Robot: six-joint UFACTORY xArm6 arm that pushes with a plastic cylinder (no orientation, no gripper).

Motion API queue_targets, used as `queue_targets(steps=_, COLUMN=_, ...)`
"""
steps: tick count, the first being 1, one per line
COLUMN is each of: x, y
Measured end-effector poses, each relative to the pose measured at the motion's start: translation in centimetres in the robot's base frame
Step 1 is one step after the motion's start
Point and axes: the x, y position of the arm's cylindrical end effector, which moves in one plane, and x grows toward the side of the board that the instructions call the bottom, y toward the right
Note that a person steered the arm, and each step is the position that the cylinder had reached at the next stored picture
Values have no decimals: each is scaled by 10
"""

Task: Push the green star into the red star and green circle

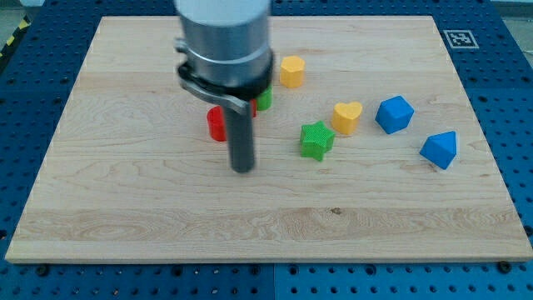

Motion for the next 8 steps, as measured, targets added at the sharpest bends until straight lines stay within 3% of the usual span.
queue_targets(steps=2, x=-4, y=128)
queue_targets(steps=5, x=-45, y=86)
queue_targets(steps=7, x=-74, y=11)
queue_targets(steps=8, x=-102, y=8)
